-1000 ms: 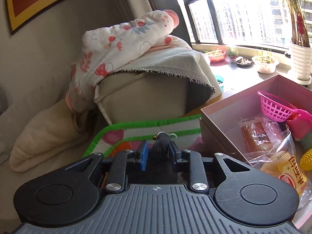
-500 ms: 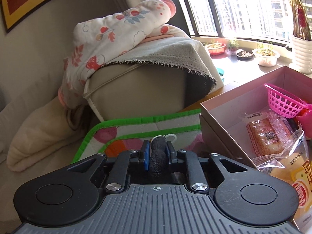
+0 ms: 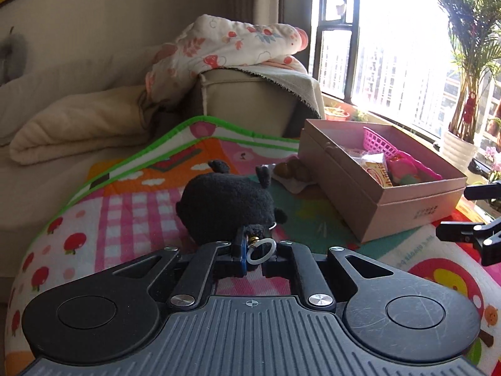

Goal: Organize objects
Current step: 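Move the right tool to the tray of brown snacks, then grasp the black plush toy with the left tool while the right grasps the snack tray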

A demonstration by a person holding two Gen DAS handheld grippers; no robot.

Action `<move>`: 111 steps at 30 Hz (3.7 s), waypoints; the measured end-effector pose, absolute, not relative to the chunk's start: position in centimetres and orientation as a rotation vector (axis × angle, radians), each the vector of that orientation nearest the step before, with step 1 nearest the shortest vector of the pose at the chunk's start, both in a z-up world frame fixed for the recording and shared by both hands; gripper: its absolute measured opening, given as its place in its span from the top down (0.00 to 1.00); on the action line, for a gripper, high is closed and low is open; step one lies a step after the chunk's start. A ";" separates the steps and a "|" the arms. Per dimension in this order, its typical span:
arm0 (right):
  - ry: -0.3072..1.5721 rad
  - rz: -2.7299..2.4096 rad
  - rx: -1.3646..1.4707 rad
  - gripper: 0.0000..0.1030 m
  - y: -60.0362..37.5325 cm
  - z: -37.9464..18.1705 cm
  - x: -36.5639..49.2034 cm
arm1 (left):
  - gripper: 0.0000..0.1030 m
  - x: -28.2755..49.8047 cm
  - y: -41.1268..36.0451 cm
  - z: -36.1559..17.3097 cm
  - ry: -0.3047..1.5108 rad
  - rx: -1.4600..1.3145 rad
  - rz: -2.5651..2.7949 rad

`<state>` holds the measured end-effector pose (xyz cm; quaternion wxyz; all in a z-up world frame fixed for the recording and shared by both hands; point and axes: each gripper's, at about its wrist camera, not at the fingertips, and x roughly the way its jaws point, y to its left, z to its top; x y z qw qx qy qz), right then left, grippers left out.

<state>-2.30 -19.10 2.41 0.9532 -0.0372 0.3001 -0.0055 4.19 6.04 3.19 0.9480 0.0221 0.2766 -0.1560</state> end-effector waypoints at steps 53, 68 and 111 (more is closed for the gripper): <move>1.004 0.107 -0.203 0.67 -5.7 5.0 11.2 | 0.90 2.8 14.8 2.4 0.429 -0.427 -0.255; 1.071 0.049 -0.200 0.68 -5.6 1.6 16.2 | 0.90 3.0 15.2 2.0 0.440 -0.466 -0.288; 0.660 0.027 0.258 0.00 -22.1 -1.1 -7.3 | 0.87 -6.1 9.3 7.9 0.587 -0.245 -0.259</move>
